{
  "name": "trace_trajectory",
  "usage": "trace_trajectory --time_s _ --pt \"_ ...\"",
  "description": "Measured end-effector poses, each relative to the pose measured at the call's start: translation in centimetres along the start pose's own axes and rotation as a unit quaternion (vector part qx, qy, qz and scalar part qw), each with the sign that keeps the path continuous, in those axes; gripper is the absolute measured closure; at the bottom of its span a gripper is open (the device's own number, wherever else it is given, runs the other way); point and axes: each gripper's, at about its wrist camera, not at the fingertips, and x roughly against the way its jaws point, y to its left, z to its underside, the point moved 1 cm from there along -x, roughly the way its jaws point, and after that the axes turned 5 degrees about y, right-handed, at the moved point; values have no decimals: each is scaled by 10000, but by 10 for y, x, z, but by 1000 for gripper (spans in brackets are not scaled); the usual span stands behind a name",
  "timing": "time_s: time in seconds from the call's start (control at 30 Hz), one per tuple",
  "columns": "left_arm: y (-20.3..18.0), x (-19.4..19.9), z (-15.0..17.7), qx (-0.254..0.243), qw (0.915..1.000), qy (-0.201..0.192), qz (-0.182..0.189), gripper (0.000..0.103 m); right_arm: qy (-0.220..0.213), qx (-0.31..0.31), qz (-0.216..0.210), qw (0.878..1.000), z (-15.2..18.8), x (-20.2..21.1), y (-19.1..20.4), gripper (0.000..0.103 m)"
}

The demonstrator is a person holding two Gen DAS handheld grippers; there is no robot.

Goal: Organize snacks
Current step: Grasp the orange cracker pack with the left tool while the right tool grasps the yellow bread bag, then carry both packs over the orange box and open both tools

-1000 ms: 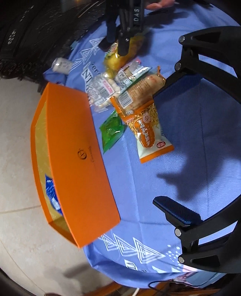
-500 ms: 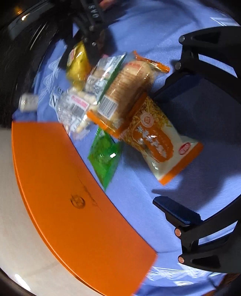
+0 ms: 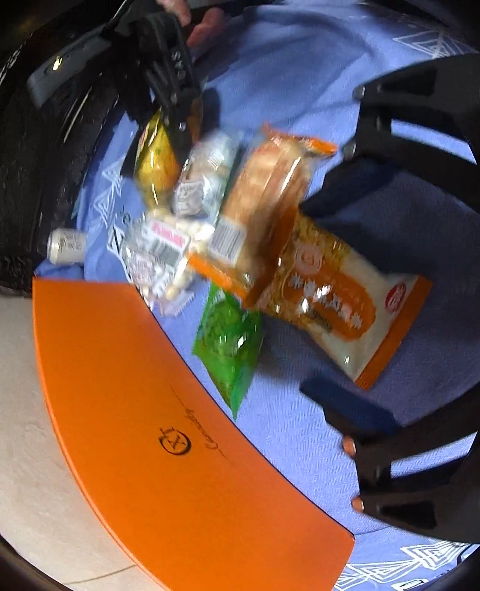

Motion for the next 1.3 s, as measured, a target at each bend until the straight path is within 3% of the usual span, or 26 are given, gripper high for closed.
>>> trace_trajectory --time_s 0.23,0.47,0.73,1.0,1.3 --pt "-19 8 3 -128 9999 -86 -23 64 -39 -134 -30 9999 9 11 4 65" --pt "-28 20 17 291 9992 -68 -283 66 -152 -244 -89 9995 26 35 15 66" --pt "-23 70 28 718 9955 -255 -570 66 -444 -132 -227 9987 34 70 37 66" --pt "10 128 -12 986 9870 -677 -1073 66 -1162 167 -433 9921 -23 111 57 66" --pt "80 158 -93 1794 9651 -1242 -1451 66 -1893 220 -480 9805 -118 139 73 65"
